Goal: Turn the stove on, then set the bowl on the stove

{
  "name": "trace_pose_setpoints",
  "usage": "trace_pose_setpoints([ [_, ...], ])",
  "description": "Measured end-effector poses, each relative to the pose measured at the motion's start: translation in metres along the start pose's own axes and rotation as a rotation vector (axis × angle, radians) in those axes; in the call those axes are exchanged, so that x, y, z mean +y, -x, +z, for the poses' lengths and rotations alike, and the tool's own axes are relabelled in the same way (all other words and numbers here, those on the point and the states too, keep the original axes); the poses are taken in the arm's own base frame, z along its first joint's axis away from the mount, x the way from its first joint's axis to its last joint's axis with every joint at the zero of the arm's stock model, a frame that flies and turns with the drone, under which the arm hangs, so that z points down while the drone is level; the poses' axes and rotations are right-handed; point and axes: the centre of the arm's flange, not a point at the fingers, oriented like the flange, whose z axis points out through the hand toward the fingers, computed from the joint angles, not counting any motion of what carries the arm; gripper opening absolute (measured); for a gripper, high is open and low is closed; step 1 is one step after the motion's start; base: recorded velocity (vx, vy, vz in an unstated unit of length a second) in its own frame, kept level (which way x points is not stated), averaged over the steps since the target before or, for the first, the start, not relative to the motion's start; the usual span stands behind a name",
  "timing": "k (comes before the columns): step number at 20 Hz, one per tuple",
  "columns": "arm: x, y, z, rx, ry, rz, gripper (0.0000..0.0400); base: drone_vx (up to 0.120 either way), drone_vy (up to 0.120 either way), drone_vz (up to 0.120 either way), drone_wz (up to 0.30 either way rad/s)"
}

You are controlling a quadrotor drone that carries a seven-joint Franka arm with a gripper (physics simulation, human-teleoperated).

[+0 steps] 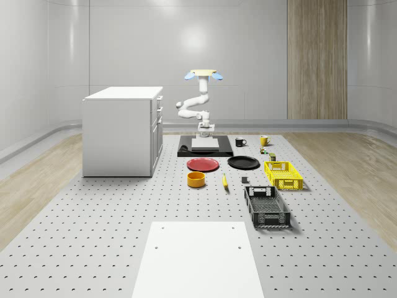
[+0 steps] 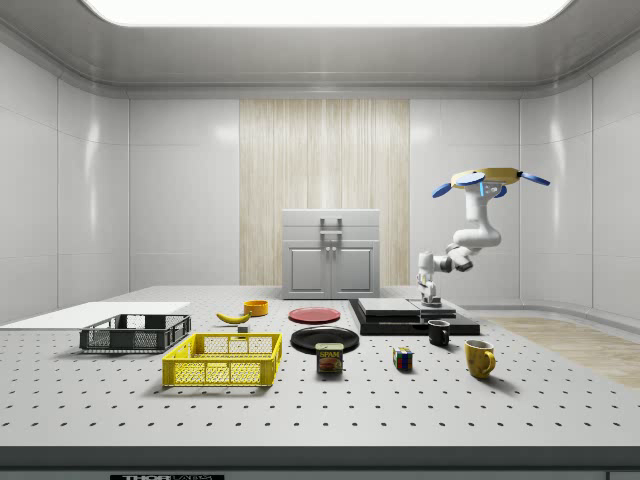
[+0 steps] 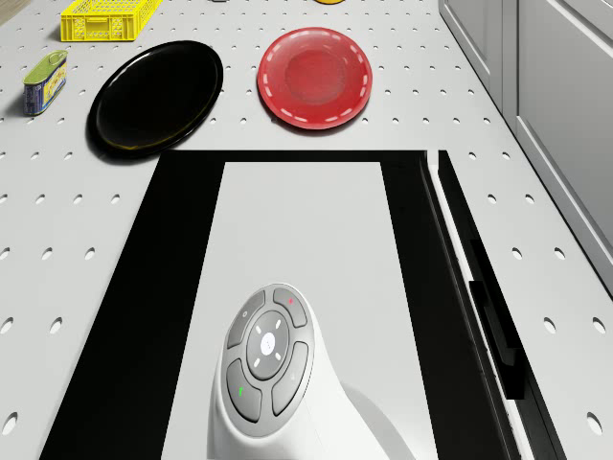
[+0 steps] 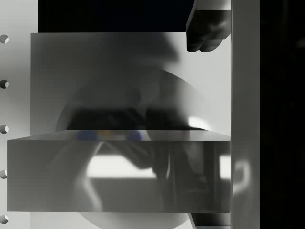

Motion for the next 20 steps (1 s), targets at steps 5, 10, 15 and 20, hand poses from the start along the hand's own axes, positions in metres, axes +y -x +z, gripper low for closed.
trace_pose_setpoints([
  [5,-0.008,0.008,0.0,0.0,0.0,-0.004,0.04,0.0,0.0,0.0,0.0],
  [10,-0.021,0.021,0.0,0.0,0.0,-0.006,0.04,0.0,0.0,0.0,0.0],
  [15,-0.037,0.038,0.0,0.0,0.0,-0.007,0.04,0.0,0.0,0.0,0.0],
  [20,-0.044,0.045,0.0,0.0,0.0,-0.008,0.04,0.0,0.0,0.0,0.0],
])
